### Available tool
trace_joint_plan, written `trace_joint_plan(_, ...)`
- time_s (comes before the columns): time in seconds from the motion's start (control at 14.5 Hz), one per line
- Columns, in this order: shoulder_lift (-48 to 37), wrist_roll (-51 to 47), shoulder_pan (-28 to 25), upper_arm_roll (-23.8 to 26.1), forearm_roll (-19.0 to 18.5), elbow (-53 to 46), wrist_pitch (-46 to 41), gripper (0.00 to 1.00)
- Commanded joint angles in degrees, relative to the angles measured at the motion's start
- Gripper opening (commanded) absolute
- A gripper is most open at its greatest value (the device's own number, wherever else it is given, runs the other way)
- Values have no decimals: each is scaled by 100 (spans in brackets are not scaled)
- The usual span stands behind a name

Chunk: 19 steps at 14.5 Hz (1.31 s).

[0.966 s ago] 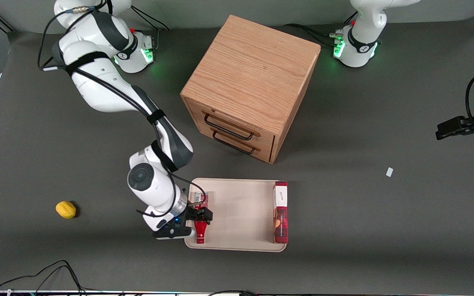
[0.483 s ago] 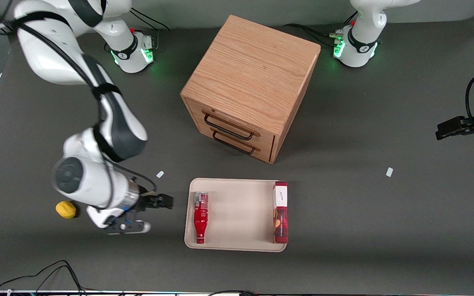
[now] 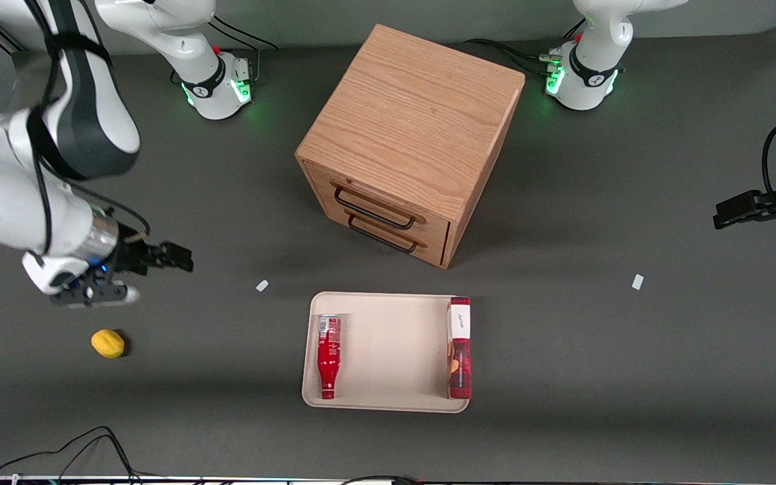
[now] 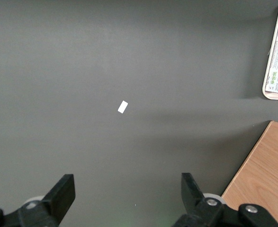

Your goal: Place coke bottle on tray

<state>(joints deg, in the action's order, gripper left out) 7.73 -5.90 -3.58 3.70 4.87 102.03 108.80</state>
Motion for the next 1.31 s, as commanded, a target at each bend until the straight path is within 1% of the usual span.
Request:
trace_joint_plan(0.0, -1585, 150, -64, -281, -3, 1554, 125, 100)
trace_joint_plan(0.07, -1955, 80, -55, -430, -3, 1766, 90, 100)
trace_joint_plan(0.14, -2177, 62, -63, -579, -12, 1759, -85, 100)
trace_joint_plan(0.21, -2248, 80, -64, -711, -82, 1637, -443, 100)
trace_joint_plan(0.34, -2214, 141, -81, -774, -782, 1015, -1260, 100)
trace_joint_plan(0.41, -2179, 141, -116, -774, -899, 812, -1456, 100)
trace_joint_plan(0.55, -2135, 54, -134, -774, -882, 775, -1414, 100)
trace_joint_plan(0.69, -2117, -60, -143, -765, -690, 766, -1116, 100)
trace_joint_plan(0.9, -2021, -166, -300, -730, -671, 731, -1106, 100)
trace_joint_plan(1.24, -1933, -298, -310, -686, -671, 704, -1115, 100)
